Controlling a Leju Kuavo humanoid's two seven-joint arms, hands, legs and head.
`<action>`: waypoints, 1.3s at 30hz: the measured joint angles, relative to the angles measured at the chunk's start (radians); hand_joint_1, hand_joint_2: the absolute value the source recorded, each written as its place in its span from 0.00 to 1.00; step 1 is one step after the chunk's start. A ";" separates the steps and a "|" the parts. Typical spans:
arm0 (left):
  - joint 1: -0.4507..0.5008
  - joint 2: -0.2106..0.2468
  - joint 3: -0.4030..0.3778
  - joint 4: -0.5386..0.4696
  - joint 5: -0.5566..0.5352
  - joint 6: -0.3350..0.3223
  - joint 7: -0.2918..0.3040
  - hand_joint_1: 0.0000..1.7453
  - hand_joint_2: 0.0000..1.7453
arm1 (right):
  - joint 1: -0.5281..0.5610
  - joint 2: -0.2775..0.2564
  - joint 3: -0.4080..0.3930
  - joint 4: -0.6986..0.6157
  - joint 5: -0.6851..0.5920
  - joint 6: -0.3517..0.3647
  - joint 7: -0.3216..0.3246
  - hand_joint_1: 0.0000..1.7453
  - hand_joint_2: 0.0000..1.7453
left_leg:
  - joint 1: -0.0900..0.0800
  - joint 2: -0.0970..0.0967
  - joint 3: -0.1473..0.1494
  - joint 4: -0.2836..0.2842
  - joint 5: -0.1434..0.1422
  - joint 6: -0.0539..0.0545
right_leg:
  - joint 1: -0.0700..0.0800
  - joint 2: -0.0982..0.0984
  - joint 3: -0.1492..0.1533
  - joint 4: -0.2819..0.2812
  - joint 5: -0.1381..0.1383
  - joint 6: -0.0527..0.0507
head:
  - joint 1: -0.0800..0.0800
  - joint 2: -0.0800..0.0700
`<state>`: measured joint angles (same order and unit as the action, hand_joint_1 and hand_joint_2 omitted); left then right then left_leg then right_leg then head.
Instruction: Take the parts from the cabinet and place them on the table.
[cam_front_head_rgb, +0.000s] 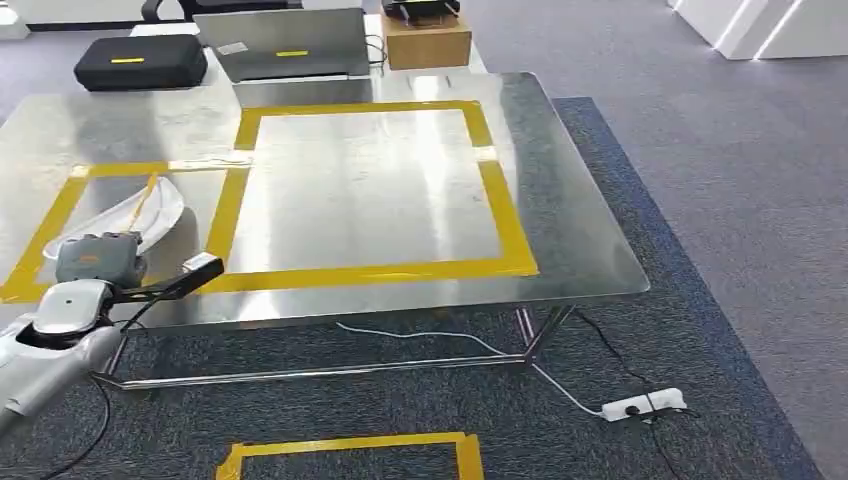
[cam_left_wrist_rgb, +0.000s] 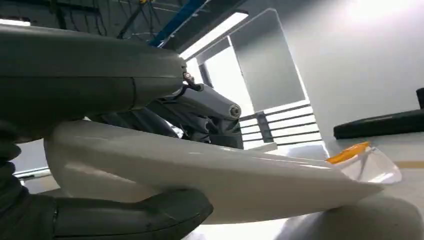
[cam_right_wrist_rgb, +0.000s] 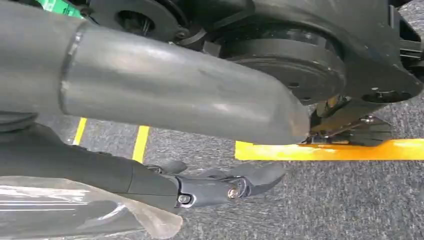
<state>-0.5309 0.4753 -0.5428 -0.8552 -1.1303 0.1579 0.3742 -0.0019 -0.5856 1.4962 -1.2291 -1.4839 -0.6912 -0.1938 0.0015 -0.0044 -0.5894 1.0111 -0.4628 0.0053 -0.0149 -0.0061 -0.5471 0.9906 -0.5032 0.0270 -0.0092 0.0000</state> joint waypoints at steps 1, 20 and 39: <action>0.001 -0.002 0.000 0.003 0.000 0.000 0.003 1.00 1.00 | 0.000 0.000 0.001 0.000 0.000 0.000 0.000 0.00 0.00 | 0.000 0.000 0.000 0.000 0.000 0.000 | 0.000 0.000 0.000 0.000 0.000 0.000 | 0.000 0.000; 0.033 -0.019 0.096 0.016 0.143 0.172 -0.095 0.00 0.00 | -0.004 0.002 0.017 0.003 0.000 -0.005 0.003 0.00 0.00 | 0.000 0.000 0.000 0.000 0.000 0.000 | 0.000 0.000 0.000 0.000 0.000 0.000 | 0.000 0.000; 0.032 -0.069 0.194 -0.164 0.529 0.339 -0.363 0.00 0.00 | 0.000 -0.002 0.025 0.002 0.000 -0.005 -0.023 0.00 0.00 | 0.000 0.000 0.000 0.000 0.000 0.000 | 0.000 0.000 0.000 0.000 0.000 0.000 | 0.000 0.000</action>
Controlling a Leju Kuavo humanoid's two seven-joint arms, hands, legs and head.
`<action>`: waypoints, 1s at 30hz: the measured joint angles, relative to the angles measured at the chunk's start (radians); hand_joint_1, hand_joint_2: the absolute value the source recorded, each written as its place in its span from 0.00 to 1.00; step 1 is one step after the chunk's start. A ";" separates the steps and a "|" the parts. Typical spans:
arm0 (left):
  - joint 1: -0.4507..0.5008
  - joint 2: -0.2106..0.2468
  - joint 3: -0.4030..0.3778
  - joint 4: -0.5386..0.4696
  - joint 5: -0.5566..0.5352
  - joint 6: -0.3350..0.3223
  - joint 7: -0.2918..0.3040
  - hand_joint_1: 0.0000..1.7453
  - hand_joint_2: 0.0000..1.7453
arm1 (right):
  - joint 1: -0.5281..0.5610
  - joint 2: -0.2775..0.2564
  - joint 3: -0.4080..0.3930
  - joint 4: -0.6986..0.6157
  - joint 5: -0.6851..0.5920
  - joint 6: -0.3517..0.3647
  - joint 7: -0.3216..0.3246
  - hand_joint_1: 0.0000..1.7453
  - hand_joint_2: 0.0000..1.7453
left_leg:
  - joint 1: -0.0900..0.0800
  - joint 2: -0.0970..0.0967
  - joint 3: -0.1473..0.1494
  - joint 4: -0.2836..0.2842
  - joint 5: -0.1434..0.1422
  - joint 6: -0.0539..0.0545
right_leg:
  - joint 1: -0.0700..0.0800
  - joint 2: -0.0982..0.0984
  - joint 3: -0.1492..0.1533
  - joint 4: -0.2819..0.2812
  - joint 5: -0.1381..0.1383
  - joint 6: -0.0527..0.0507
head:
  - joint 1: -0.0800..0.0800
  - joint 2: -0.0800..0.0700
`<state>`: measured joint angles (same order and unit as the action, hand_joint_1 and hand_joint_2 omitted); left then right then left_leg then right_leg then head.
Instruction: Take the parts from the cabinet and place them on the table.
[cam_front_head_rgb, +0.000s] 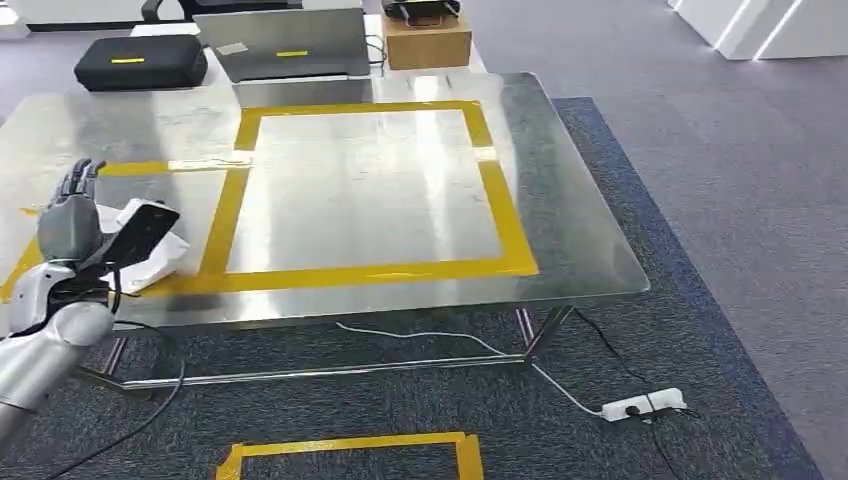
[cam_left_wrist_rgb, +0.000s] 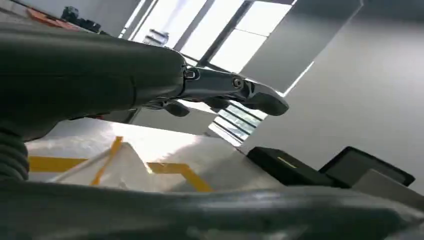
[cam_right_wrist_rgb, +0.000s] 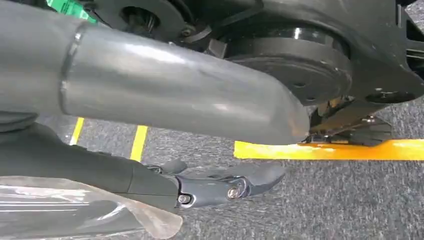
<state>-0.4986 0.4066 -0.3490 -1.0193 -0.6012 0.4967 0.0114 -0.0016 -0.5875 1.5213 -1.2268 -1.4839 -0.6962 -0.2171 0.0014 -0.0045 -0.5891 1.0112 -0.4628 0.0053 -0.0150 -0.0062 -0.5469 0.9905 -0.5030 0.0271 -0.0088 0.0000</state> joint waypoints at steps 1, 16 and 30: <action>0.000 -0.002 0.003 -0.008 0.002 0.000 0.000 0.00 0.00 | 0.000 0.000 0.001 0.000 0.000 0.000 0.000 0.00 0.00 | 0.000 0.000 0.000 0.000 0.000 0.000 | 0.000 0.000 0.000 0.000 0.000 0.000 | 0.000 0.000; 0.041 -0.014 0.005 -0.178 0.301 -0.007 -0.167 0.00 0.00 | 0.013 0.000 -0.001 0.000 0.000 0.000 -0.013 0.00 0.00 | 0.000 0.000 0.000 0.000 0.000 0.000 | 0.000 0.000 0.000 0.000 0.000 0.000 | 0.000 0.000; 0.096 -0.025 0.005 -0.327 0.590 -0.090 -0.253 0.00 0.00 | 0.024 0.000 -0.018 0.000 0.000 0.000 -0.015 0.00 0.00 | 0.000 0.000 0.000 0.000 0.000 0.000 | 0.000 0.000 0.000 0.000 0.000 0.000 | 0.000 0.000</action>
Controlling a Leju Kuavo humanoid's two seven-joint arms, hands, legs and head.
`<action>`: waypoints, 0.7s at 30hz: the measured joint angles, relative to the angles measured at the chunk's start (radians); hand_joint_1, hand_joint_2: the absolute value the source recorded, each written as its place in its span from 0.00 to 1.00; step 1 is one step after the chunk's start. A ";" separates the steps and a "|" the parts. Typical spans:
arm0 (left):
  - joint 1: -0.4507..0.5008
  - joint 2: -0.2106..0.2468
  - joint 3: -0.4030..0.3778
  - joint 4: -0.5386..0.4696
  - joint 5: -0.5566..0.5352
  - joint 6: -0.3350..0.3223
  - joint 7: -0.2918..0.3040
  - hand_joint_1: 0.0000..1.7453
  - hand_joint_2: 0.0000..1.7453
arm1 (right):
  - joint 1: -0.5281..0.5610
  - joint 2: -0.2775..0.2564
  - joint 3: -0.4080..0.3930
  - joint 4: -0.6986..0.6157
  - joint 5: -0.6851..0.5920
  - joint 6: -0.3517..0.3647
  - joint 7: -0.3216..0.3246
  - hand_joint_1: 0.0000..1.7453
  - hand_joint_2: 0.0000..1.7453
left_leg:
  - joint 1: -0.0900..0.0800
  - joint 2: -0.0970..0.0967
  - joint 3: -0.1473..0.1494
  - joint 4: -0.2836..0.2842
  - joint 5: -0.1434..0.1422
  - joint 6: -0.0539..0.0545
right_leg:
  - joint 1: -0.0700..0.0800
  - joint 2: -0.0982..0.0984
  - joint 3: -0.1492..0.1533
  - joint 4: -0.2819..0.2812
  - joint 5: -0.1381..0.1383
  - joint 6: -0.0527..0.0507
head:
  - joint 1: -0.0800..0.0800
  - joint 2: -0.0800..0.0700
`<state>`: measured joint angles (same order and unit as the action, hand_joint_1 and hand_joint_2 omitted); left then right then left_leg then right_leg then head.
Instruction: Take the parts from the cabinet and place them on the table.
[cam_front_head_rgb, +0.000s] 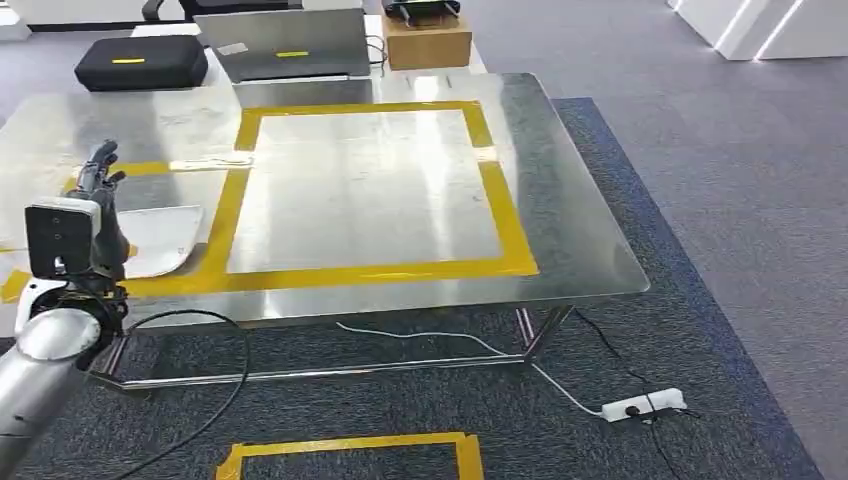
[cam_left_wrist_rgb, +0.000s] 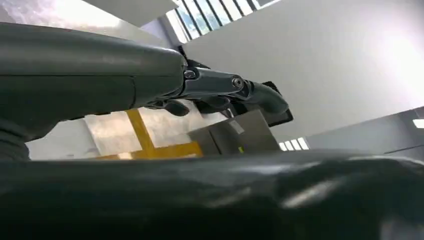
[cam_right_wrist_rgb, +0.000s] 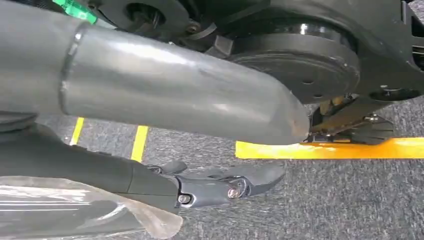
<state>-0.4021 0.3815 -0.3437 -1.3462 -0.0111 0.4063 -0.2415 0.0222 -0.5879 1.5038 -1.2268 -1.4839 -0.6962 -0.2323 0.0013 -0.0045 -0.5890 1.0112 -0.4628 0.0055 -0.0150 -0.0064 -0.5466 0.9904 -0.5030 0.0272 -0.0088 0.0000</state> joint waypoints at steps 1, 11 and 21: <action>0.001 0.000 0.000 -0.001 0.003 0.000 -0.001 0.00 0.00 | 0.000 0.000 0.000 0.000 0.000 0.000 0.000 0.00 0.00 | 0.000 0.000 0.000 0.000 0.000 0.000 | 0.000 0.000 0.000 0.000 0.000 0.000 | 0.000 0.000; 0.002 0.000 0.000 -0.008 0.008 -0.010 -0.005 0.00 0.00 | -0.001 0.000 0.000 0.000 0.000 0.000 -0.003 0.00 0.00 | 0.000 0.000 0.000 0.000 0.000 0.000 | 0.000 0.000 0.000 0.000 0.000 0.000 | 0.000 0.000; 0.002 0.002 -0.003 -0.008 0.009 -0.012 -0.004 0.00 0.00 | 0.000 0.000 -0.001 0.000 0.000 0.000 -0.003 0.00 0.00 | 0.000 0.000 0.000 0.000 0.000 0.000 | 0.000 0.000 0.000 0.000 0.000 0.000 | 0.000 0.000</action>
<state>-0.4003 0.3830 -0.3468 -1.3546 -0.0023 0.3944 -0.2457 0.0220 -0.5879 1.5030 -1.2268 -1.4839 -0.6966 -0.2350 0.0013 -0.0045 -0.5890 1.0112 -0.4628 0.0055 -0.0151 -0.0063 -0.5466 0.9904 -0.5030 0.0272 -0.0088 0.0000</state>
